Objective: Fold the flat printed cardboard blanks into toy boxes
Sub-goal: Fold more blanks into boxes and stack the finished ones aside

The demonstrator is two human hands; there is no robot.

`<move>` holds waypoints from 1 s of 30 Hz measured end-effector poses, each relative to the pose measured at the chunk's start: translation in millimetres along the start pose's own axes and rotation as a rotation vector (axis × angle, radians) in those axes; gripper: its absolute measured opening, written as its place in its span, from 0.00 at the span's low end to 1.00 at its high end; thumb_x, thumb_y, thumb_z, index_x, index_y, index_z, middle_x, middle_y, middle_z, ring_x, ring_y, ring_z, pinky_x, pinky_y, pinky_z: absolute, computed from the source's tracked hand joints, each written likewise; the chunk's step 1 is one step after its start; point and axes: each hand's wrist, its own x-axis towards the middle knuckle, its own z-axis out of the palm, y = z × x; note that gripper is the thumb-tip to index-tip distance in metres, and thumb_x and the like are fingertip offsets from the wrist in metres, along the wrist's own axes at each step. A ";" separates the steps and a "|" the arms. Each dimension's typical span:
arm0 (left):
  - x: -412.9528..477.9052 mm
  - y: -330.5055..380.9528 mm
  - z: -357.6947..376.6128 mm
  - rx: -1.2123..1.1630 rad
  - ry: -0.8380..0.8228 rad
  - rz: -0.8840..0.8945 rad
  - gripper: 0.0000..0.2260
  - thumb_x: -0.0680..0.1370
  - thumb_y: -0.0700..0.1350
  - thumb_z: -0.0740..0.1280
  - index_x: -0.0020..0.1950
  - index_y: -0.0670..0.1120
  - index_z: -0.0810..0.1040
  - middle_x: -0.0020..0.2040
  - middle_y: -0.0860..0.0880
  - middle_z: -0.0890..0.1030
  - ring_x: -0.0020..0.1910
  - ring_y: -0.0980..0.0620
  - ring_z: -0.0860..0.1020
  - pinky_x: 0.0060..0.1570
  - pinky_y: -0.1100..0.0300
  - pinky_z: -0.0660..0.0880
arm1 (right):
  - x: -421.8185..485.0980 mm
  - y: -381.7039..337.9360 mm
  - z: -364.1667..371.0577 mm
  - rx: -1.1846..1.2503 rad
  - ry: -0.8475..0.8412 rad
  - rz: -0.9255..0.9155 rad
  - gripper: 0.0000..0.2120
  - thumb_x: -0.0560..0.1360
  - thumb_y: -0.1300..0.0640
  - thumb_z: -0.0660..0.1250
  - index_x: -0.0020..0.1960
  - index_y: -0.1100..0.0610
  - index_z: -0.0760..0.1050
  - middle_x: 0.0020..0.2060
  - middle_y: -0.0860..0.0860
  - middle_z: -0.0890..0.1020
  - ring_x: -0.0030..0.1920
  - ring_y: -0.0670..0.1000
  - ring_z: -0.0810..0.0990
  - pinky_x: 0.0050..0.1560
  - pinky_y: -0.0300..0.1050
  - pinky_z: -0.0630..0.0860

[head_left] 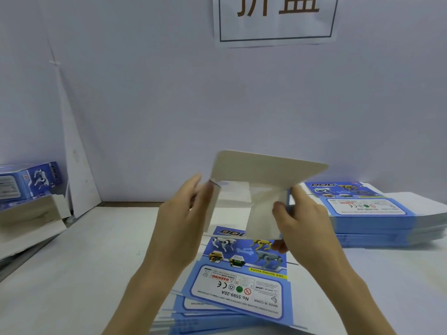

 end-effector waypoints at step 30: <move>2.5 -24.5 -0.3 0.116 -0.191 0.512 0.60 0.61 0.60 0.79 0.77 0.59 0.37 0.74 0.53 0.53 0.73 0.48 0.62 0.58 0.72 0.71 | 9.3 5.2 -38.4 1.042 0.259 0.100 0.16 0.63 0.49 0.73 0.49 0.53 0.79 0.39 0.47 0.84 0.38 0.45 0.82 0.34 0.37 0.78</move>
